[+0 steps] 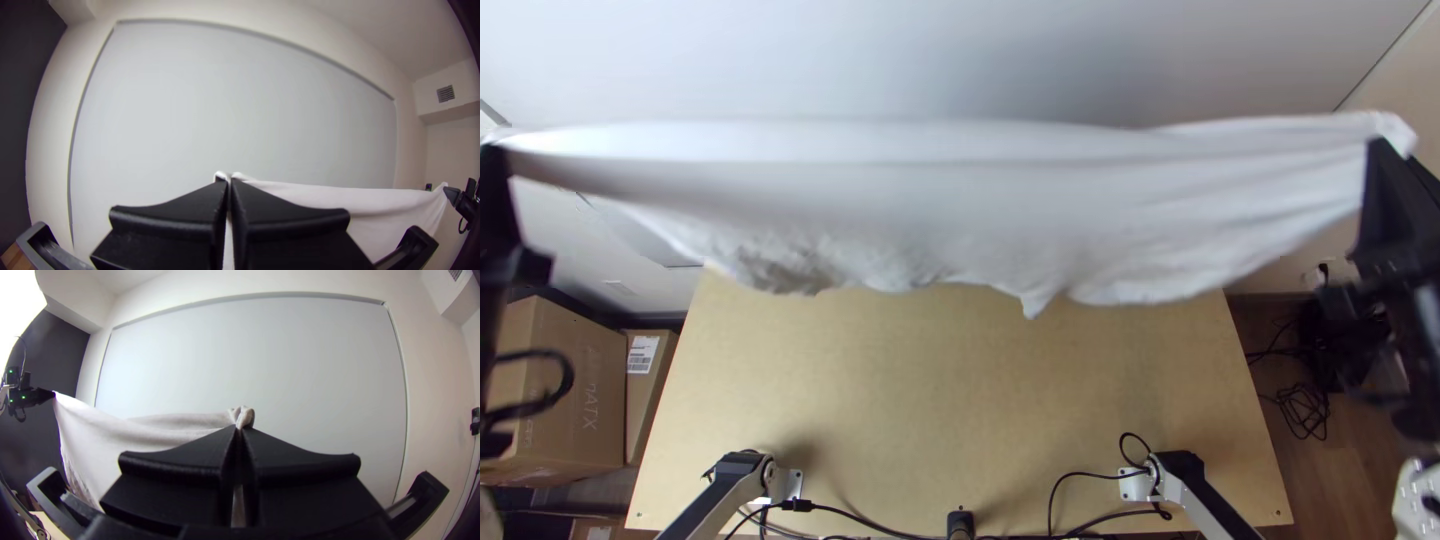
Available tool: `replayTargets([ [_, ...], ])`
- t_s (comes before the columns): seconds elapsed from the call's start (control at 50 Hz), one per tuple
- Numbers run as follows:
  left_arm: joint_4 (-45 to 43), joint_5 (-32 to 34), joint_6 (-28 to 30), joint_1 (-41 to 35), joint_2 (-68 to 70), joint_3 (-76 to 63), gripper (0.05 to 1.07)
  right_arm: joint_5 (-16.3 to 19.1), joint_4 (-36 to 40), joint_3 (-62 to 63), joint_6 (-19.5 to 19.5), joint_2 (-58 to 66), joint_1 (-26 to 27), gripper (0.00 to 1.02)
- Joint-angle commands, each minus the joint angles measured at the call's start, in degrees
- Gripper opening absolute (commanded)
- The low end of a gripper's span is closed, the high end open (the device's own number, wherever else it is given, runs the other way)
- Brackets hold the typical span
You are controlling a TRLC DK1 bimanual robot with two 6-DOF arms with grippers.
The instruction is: Fold the t-shirt
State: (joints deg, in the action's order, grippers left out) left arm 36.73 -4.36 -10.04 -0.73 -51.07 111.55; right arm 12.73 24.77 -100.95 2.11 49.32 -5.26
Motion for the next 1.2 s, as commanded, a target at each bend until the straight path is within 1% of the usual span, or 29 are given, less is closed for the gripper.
replayTargets([
  [0.0, -0.26, -2.76, -0.94, 1.96, 6.6, -0.01, 0.08, -1.39, -1.13, 2.86, 1.14, -6.17, -0.19, 0.02],
  [0.12, 2.2, -2.67, -1.21, 2.4, 11.69, -0.37, 0.08, -0.95, -0.69, 3.74, 4.04, -10.47, -0.02, 0.02],
  [0.26, 4.49, -2.67, -1.29, 3.19, 13.8, -1.51, 0.08, -0.16, 0.1, 4.09, 7.38, -10.91, 0.07, 0.02],
  [0.3, 4.23, -2.67, -1.38, 3.19, 14.42, -3.62, 0.08, -0.16, 0.1, 5.23, 8.61, -10.47, 0.16, 0.02],
  [0.36, 4.14, -2.32, -1.56, 3.19, 15.3, -8.28, 0.08, 0.1, -0.69, 8.75, 9.23, -10.3, 0.16, 0.02],
  [0.46, 1.24, -1.62, -2.09, 2.75, 17.76, -20.49, 0.08, 0.1, -3.07, 17.36, 10.37, -10.3, -0.02, 0.02],
  [0.52, -1.75, -1.35, -3.32, 2.49, 18.64, -27.88, 0.08, 0.1, -4.47, 23.69, 11.34, -10.3, -0.28, 0.02],
  [0.64, -6.58, 0.67, -4.9, 2.31, 18.46, -41.06, 0.08, -0.08, -8.43, 37.84, 11.6, -10.47, -1.95, 0.02],
  [0.7, -11.33, 1.37, -5.34, 2.67, 18.02, -48.09, 0.08, -0.08, -11.33, 44.7, 11.6, -10.74, -2.21, 0.02],
  [0.74, -13.0, 2.51, -6.13, 2.31, 16.88, -51.69, 0.08, -0.08, -13.17, 48.65, 11.6, -10.56, -2.21, 0.02],
  [0.8, -17.75, 3.13, -6.74, 2.93, 14.33, -57.23, 0.08, -0.16, -16.16, 54.01, 13.45, -9.42, -2.21, 0.02],
  [0.84, -19.94, 4.27, -7.45, 2.84, 11.61, -59.87, 0.08, -0.25, -17.74, 56.74, 13.8, -8.36, -2.21, 0.02],
  [0.92, -24.95, 5.33, -8.77, 3.19, 5.54, -63.29, 0.08, -0.43, -20.91, 60.69, 14.94, -4.85, -2.13, 0.02],
  [1.02, -31.9, 5.5, -9.03, 2.93, -2.46, -65.67, 0.08, -0.6, -27.06, 63.86, 15.56, 1.3, -1.6, 0.02],
  [1.18, -41.39, 5.5, -9.12, 3.02, -17.49, -65.14, 0.08, -1.13, -35.06, 62.71, 15.64, 14.66, 0.6, 0.02],
])
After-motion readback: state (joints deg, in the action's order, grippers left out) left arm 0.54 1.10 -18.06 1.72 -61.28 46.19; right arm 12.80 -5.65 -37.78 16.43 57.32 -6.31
